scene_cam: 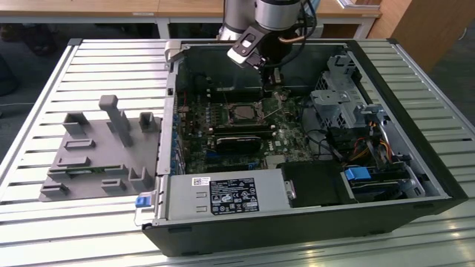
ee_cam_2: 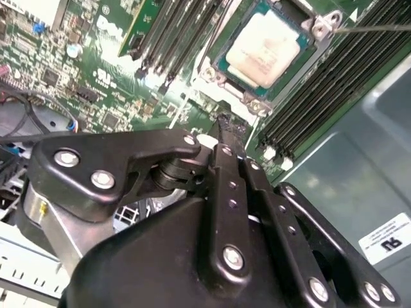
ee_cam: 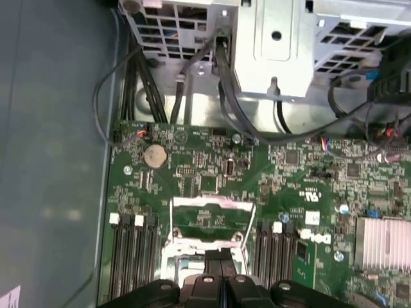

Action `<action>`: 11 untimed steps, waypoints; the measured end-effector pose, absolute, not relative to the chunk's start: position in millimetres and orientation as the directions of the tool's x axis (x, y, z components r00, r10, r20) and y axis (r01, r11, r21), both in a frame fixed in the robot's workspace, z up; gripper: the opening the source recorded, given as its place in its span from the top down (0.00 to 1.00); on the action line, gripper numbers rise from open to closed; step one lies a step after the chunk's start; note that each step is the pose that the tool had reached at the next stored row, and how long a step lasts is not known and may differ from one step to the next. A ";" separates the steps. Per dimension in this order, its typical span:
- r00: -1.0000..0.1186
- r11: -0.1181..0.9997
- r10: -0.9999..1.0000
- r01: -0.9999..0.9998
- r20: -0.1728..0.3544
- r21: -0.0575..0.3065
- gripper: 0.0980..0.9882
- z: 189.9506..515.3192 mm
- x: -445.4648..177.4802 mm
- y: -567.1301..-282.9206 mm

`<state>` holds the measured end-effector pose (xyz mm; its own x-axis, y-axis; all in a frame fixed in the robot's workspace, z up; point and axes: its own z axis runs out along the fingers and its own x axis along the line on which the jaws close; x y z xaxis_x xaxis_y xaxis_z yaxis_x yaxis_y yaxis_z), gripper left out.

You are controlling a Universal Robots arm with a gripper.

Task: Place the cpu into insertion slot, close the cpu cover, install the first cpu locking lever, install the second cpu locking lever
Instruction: 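Close the cpu cover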

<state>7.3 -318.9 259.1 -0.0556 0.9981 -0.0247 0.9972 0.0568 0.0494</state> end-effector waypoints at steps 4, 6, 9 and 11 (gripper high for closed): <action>-0.056 0.057 0.998 0.997 -0.024 0.045 0.99 257.3 16.9 -316.9; -0.056 0.057 0.998 0.997 -0.024 0.043 0.99 256.7 20.8 -316.1; -0.057 0.057 0.998 0.998 -0.024 0.041 0.99 256.1 25.5 -315.3; -0.057 0.058 0.998 0.998 -0.024 0.039 0.99 255.7 28.3 -314.6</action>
